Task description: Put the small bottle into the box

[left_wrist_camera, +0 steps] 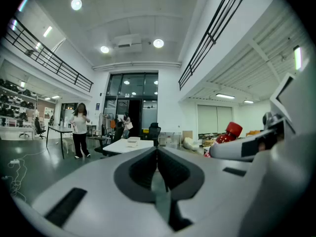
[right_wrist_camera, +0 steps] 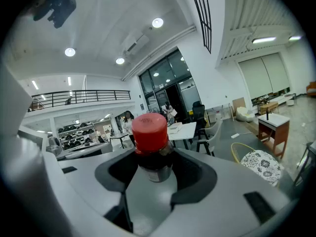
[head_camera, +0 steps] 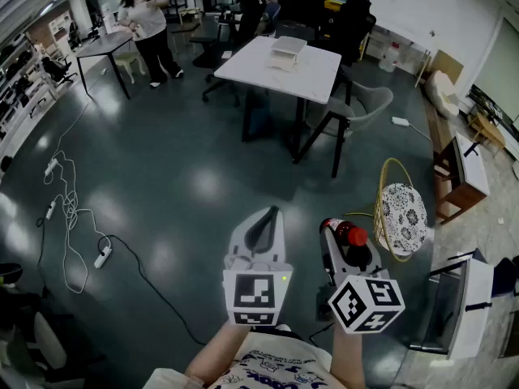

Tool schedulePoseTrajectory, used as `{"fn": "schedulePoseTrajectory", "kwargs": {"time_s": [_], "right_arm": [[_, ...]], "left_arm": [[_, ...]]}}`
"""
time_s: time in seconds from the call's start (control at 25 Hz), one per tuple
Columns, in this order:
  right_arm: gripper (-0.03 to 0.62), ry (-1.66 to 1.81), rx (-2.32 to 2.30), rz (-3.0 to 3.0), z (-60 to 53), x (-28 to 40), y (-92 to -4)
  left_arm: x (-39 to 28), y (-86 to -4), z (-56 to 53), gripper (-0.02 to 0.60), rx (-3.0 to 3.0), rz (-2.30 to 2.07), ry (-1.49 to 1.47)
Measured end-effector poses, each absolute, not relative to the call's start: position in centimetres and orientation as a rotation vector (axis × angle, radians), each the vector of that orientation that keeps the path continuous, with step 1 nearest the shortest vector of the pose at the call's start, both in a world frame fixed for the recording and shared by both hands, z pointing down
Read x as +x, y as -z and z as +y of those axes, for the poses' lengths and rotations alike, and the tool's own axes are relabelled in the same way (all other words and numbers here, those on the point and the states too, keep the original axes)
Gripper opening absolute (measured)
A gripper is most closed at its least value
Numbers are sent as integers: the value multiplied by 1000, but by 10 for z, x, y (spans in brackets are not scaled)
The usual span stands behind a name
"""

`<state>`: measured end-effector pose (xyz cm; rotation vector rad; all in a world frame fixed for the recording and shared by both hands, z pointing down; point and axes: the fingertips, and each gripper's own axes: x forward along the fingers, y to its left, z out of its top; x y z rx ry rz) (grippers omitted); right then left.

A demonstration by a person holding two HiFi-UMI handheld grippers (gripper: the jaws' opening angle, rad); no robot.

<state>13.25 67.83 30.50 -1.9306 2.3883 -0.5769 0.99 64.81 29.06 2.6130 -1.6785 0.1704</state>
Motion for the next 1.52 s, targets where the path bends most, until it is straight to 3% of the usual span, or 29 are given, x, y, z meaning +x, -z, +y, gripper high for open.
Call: {"fn": "schedulePoseTrajectory", "kwargs": {"time_s": [1.52], "right_arm": [[229,693,-1885,2444,514,66,-331]], "left_arm": [[-46,-319,489,20,2553,-1651,-189]]}}
